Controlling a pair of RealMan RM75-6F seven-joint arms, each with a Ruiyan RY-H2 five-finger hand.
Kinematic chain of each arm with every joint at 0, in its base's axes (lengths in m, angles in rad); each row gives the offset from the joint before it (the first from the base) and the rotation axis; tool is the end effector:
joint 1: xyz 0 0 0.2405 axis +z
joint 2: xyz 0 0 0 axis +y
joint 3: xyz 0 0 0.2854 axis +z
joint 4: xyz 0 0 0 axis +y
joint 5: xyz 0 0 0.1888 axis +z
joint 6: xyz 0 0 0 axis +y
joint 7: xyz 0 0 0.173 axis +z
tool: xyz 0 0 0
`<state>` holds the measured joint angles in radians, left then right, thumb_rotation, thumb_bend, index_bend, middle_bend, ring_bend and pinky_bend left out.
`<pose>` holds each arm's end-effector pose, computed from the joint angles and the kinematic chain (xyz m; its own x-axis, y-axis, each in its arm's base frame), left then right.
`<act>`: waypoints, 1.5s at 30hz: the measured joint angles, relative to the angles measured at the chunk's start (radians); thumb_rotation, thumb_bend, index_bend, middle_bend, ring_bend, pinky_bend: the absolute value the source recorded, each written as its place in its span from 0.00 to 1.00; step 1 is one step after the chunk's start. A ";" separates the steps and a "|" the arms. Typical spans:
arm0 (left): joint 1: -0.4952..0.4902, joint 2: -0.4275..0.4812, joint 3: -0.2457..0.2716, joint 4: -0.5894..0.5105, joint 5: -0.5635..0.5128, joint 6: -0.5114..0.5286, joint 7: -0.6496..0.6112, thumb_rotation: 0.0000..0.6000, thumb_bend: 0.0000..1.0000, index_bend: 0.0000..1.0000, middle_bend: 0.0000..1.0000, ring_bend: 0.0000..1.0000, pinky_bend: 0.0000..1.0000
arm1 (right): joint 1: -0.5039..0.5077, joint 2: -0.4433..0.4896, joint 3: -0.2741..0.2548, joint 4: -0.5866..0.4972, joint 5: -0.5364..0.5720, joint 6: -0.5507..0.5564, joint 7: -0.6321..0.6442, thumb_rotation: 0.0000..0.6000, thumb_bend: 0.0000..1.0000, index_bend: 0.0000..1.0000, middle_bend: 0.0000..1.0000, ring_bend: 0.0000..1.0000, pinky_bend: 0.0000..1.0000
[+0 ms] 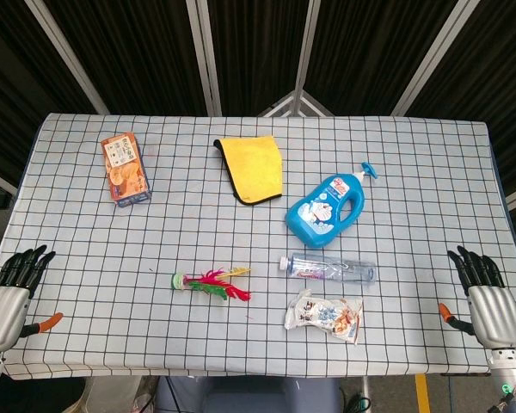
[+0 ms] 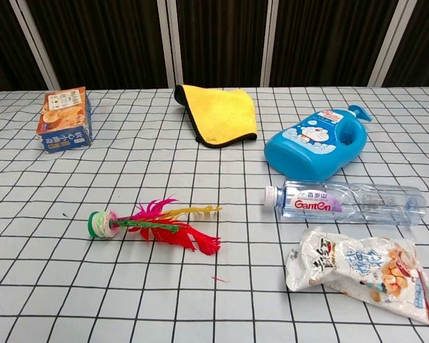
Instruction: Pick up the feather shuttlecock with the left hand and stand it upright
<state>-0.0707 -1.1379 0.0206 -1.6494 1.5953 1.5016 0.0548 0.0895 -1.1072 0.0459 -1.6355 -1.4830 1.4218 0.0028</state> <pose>-0.3135 0.1910 0.1673 0.4031 0.0599 0.9132 0.9131 -0.0925 -0.3970 -0.3313 -0.2106 0.1835 0.3797 -0.0686 0.9225 -0.9247 0.0023 0.3808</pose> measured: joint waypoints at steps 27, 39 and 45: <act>-0.096 0.027 0.010 -0.040 0.087 -0.114 0.061 1.00 0.17 0.04 0.00 0.00 0.00 | -0.001 0.001 0.001 -0.007 0.004 -0.001 0.008 1.00 0.33 0.00 0.00 0.00 0.00; -0.258 -0.131 -0.051 -0.171 0.021 -0.350 0.321 1.00 0.33 0.35 0.00 0.00 0.00 | -0.001 0.001 0.004 -0.005 0.008 0.001 0.017 1.00 0.33 0.00 0.00 0.00 0.00; -0.311 -0.278 -0.075 -0.164 -0.061 -0.412 0.488 1.00 0.36 0.38 0.00 0.00 0.00 | -0.004 0.004 0.005 -0.004 0.009 0.003 0.031 1.00 0.33 0.00 0.00 0.00 0.00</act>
<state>-0.3818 -1.4160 -0.0542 -1.8132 1.5339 1.0896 0.5430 0.0857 -1.1029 0.0511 -1.6400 -1.4742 1.4250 0.0335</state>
